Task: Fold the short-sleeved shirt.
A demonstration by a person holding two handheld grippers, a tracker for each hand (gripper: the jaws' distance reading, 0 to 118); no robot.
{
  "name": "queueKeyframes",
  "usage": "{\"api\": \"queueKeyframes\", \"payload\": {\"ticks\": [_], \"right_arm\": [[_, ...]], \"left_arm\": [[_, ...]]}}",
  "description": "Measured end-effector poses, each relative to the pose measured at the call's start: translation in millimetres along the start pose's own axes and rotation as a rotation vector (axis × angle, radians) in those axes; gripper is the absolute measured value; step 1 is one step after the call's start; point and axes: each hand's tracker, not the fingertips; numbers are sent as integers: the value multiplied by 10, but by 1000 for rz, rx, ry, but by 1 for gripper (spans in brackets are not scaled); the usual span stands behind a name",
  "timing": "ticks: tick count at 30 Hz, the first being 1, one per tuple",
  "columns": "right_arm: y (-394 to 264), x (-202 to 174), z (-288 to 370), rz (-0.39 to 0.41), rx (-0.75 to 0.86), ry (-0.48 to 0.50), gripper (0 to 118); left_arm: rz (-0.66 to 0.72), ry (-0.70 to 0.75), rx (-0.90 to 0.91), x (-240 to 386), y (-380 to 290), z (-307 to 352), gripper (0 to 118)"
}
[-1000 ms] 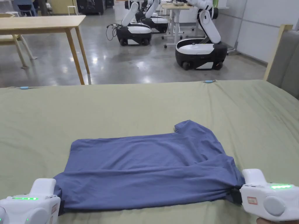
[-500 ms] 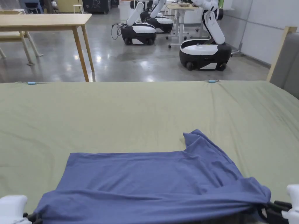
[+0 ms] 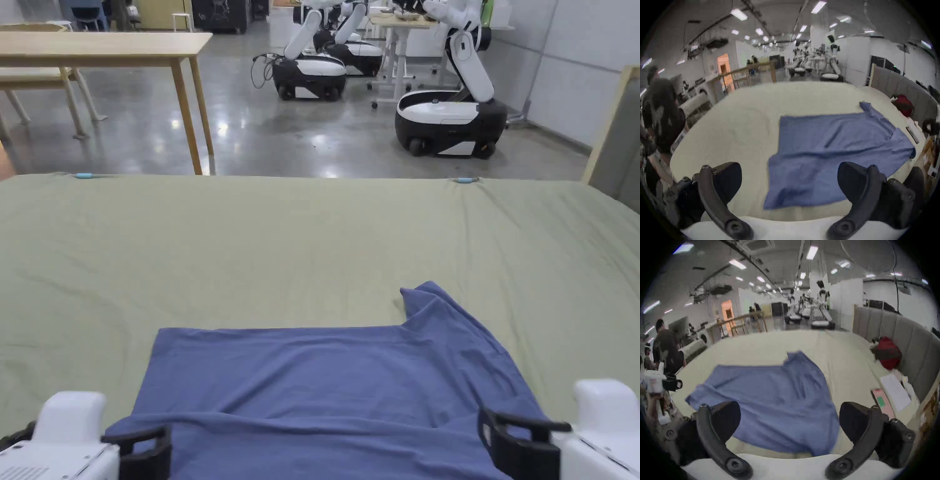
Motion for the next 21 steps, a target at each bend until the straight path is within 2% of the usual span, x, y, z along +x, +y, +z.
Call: {"api": "queueKeyframes", "payload": {"ticks": [3,5,6,7,8,9,10,11,12,14,21], "right_arm": [[121,-337,-168,7,50,5,118],[123,-494,-291,-11,75,16,115],[116,-569,-340,-14,80,33,96],[111,-627,-384,-6,74,21,58],[102,-680,-444,8,52,-32,13],[79,-702,-463,8,58,-53,1],[85,-677,-465,-11,48,16,1],[88,-664,-479,-34,26,61,1],[78,-663,-507,-44,24,59,1],[55,-672,-519,-11,30,37,1],[-6,-526,-674,-15,-17,46,1]], "left_arm": [[1,-80,58,254,109,-100,116],[-32,-35,73,369,103,-211,114],[-42,-18,76,418,106,-228,107],[-43,-12,81,450,112,-228,92],[-44,-11,80,461,125,-237,54],[-43,-15,61,483,129,-253,0],[-35,-20,58,467,105,-273,0],[-20,-95,33,439,114,-294,0],[-6,-95,20,422,115,-327,0],[-41,-52,11,413,108,-410,0],[-47,3,-63,108,327,-1085,0]]}}
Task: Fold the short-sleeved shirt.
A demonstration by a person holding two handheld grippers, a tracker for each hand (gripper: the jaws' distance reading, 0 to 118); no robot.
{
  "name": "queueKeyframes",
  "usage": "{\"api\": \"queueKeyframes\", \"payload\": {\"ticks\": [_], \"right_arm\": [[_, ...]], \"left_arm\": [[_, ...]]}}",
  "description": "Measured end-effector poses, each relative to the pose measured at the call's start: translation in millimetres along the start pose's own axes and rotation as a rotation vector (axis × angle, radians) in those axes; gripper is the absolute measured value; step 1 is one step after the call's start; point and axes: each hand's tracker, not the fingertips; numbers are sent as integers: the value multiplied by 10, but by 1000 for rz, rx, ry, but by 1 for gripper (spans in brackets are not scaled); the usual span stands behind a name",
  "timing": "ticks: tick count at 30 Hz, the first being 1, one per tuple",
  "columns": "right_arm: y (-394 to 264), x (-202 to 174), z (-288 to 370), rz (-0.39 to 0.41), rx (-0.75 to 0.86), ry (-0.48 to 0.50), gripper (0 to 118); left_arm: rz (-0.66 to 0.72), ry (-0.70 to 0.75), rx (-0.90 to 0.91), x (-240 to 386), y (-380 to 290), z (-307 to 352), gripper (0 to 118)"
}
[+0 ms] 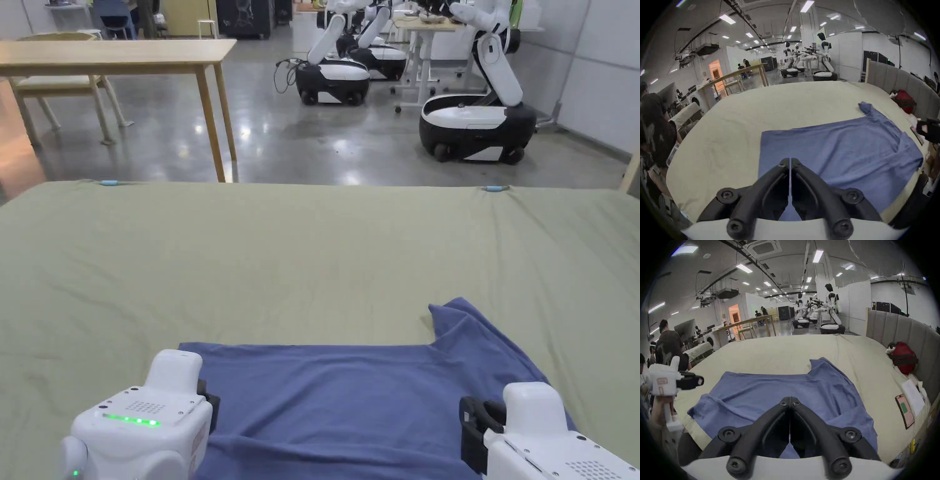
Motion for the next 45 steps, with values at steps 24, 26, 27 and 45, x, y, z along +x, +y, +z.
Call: {"api": "queueKeyframes", "payload": {"ticks": [24,26,27,45], "right_arm": [[652,1791,-2179,-53,-332,-285,106],[709,1831,-2432,-66,-364,-280,106],[715,1822,-2515,-58,-379,-273,106],[891,1491,-1459,61,-247,-128,3]], "left_arm": [[-104,54,-252,-107,669,-1433,8],[-129,64,-231,-84,709,-1377,8],[-114,51,-229,-104,741,-1362,8],[-34,50,-42,-206,845,-466,8]]}}
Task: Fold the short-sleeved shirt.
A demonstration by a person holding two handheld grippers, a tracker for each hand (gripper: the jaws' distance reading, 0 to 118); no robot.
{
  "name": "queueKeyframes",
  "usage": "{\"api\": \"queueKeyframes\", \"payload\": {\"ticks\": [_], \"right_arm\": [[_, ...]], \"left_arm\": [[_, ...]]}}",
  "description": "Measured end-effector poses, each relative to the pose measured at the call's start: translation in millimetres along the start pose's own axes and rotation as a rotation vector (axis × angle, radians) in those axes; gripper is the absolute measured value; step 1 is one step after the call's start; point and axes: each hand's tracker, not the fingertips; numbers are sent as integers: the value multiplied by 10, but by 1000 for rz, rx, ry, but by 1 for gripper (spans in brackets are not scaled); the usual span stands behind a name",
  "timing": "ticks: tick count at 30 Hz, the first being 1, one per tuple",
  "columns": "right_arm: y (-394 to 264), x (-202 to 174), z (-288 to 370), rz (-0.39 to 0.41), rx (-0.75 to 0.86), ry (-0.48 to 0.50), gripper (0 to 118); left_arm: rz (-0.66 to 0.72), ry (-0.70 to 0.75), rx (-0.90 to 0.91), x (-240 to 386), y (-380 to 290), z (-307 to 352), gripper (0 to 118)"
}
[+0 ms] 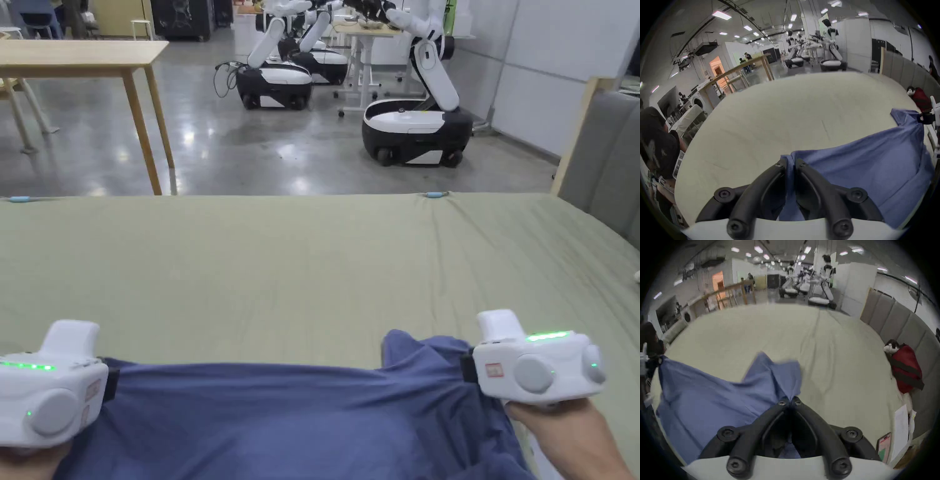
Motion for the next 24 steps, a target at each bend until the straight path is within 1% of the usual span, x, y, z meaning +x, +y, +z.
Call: {"api": "queueKeyframes", "payload": {"ticks": [4,5,7,9,11,12,14,16,17,19,20,21,22,23,24], "right_arm": [[-174,-41,982,51,152,41,3],[-251,-56,1177,77,174,48,3],[-490,-77,1563,112,203,33,3],[-776,-74,1819,97,202,44,3],[-1138,-75,1948,84,184,55,3],[-1290,-98,1967,78,162,52,3],[-1625,-161,1922,95,77,42,3],[-1882,-185,1827,65,12,59,3],[-1975,-174,1763,30,-19,82,3],[-2035,-161,1666,-37,-36,85,3],[-2029,-150,1669,-52,-37,77,4],[-2007,-149,1690,-46,-35,66,16],[-1955,-148,1714,-49,-28,47,39],[-1908,-157,1784,-55,-7,42,68],[-1854,-173,1857,-58,33,25,68]], "left_arm": [[47,-35,121,-136,-146,723,8],[52,-48,151,-164,-223,892,8],[47,-58,172,-218,-447,1208,8],[42,-49,181,-276,-708,1463,8],[81,-51,152,-363,-1050,1635,8],[100,-61,124,-392,-1181,1669,8],[115,-46,48,-445,-1535,1688,8],[130,-34,-26,-529,-1799,1553,8],[150,-31,-49,-559,-1901,1495,8],[154,15,-81,-543,-1976,1470,9],[148,17,-77,-548,-1996,1474,12],[153,17,-71,-562,-2000,1499,36],[175,17,-65,-572,-1974,1543,73],[181,37,-39,-533,-1906,1627,109],[168,60,-17,-503,-1857,1664,109]]}}
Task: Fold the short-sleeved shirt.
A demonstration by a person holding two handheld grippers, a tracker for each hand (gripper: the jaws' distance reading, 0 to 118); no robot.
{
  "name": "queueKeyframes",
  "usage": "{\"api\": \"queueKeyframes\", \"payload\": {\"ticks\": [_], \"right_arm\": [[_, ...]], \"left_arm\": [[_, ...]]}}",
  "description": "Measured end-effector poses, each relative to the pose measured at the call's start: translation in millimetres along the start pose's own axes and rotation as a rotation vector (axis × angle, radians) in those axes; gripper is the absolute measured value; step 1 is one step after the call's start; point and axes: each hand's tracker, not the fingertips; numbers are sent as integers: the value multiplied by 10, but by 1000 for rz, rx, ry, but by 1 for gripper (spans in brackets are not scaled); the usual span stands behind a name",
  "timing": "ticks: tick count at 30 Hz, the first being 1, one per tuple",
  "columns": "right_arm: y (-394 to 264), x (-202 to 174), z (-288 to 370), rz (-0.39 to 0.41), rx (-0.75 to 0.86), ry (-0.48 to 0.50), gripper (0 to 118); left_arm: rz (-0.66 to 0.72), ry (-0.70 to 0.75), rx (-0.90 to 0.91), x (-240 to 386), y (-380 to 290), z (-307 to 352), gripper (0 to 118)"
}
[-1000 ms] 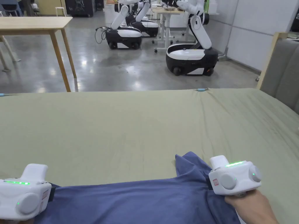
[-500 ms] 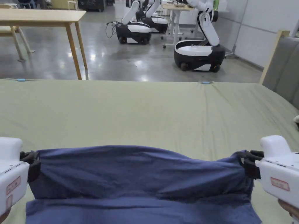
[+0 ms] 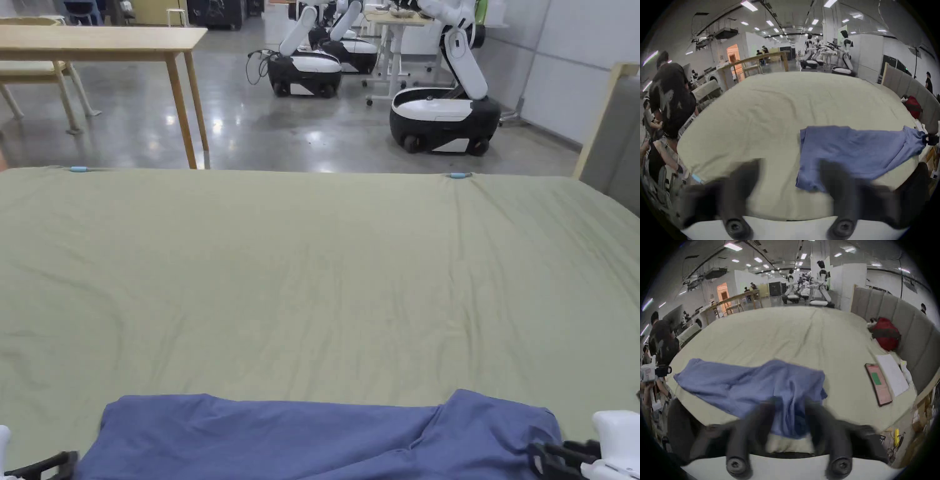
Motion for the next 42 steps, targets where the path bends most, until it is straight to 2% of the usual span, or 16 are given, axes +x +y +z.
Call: {"api": "queueKeyframes", "payload": {"ticks": [3,7,12,13,14,15,16,22,24,26,28,29,35,37,40,42], "right_arm": [[208,-193,201,-26,132,17,101],[503,-696,262,-39,290,112,101],[605,-1297,170,-2,433,97,100],[595,-1379,154,14,436,87,91],[575,-1445,135,28,430,94,68],[572,-1493,120,36,424,88,20],[566,-1544,97,43,413,65,4],[525,-1598,118,54,406,103,4],[508,-1596,130,53,400,117,4],[476,-1592,139,45,392,126,4],[416,-1596,152,34,384,130,4],[391,-1599,154,29,380,134,4],[198,-1749,106,11,337,149,4],[162,-1794,83,-7,327,158,4],[152,-1849,55,0,307,171,4],[171,-1862,47,12,293,173,4]], "left_arm": [[-29,-25,130,244,203,233,118],[-86,-134,212,846,523,266,118],[-150,-186,281,1462,640,146,111],[-166,-183,281,1546,645,140,101],[-176,-179,290,1598,629,142,77],[-182,-174,294,1640,589,122,21],[-190,-167,287,1668,592,101,0],[-169,-198,275,1517,555,91,0],[-99,-210,266,1333,528,102,0],[8,-223,246,996,464,70,18],[172,-277,194,542,332,3,88],[225,-311,160,358,278,-51,116],[482,-353,4,-715,-261,-465,118],[667,-458,-75,-893,-468,-639,118],[1016,-805,-338,-1020,-856,-1254,118],[1055,-953,-102,-936,-902,-1329,118]]}}
